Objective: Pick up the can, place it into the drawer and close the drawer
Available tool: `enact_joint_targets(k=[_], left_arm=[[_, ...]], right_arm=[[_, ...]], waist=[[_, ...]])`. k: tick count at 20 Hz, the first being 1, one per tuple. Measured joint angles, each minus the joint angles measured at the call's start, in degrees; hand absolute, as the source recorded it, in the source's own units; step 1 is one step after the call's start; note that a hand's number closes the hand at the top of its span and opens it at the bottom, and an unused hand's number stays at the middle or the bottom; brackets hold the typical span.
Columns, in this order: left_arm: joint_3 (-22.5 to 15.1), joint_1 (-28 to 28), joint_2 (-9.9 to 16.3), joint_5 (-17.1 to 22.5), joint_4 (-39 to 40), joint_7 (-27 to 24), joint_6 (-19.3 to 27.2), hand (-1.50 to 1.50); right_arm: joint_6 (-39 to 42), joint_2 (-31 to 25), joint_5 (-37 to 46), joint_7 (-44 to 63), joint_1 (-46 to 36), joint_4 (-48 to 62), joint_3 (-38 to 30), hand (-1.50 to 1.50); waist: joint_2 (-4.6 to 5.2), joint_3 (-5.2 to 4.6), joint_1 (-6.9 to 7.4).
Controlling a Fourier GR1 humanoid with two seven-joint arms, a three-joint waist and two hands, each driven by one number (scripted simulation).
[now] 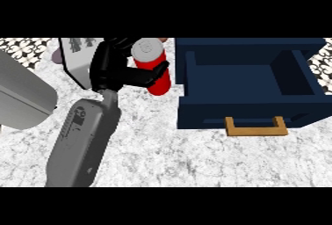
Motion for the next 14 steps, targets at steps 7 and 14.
enact_joint_targets(k=[7,14], left_arm=[[-3.59,-9.64,-0.11,1.67,5.04,1.86,7.10,1.50],[-4.69,-20.10,-0.12,3.55,13.34,2.43,11.58,1.50]], right_arm=[[-1.19,0.28,1.59,-0.35,-1.33,0.41,1.64,-1.50],[-1.10,-0.32,1.62,-0.37,-2.63,1.53,1.18,-1.50]], waist=[[0.08,-0.01,-0.36],[0.15,0.00,-0.61]])
